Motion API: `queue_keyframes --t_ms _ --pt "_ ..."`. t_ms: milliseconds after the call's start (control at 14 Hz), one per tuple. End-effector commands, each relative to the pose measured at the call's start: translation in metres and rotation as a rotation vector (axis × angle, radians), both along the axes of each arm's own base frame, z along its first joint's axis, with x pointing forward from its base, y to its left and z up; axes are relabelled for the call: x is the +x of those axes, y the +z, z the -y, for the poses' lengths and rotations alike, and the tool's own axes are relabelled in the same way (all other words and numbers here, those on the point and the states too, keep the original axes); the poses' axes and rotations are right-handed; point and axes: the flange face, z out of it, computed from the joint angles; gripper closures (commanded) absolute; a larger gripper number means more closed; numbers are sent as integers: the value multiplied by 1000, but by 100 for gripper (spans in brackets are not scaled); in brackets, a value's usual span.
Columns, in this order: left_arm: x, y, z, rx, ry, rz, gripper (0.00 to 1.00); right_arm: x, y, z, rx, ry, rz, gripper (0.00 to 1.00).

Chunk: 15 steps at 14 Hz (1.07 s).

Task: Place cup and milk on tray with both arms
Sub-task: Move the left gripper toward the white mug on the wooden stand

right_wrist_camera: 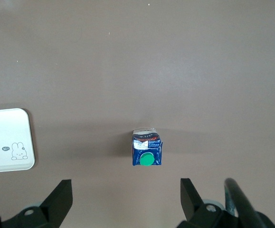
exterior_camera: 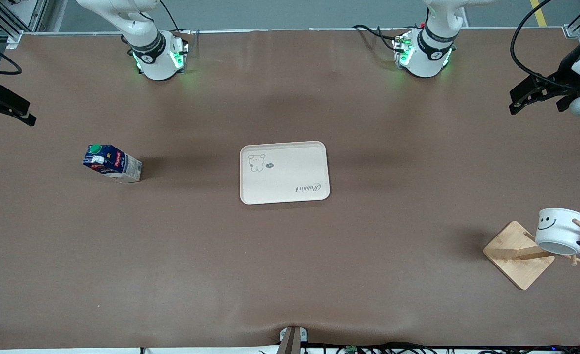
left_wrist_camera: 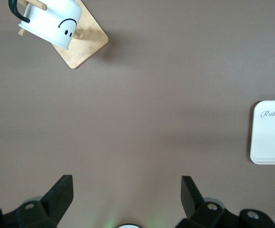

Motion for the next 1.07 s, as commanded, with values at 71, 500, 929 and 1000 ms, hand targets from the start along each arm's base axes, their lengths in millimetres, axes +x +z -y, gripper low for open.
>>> queue_keyframes --t_ms 71,500,929,1000 --pt "3 5 -1 13 -15 3 0 1 4 3 -12 -10 -3 0" --pt "19 -4 -4 -5 -4 -11 0 1 3 2 -10 -10 -6 0" --pt "34 -50 21 -5 -33 -27 0 1 3 2 -10 -10 -4 0" --pt "36 -54 21 -2 -35 -25 0 1 3 2 -10 -10 -6 0"
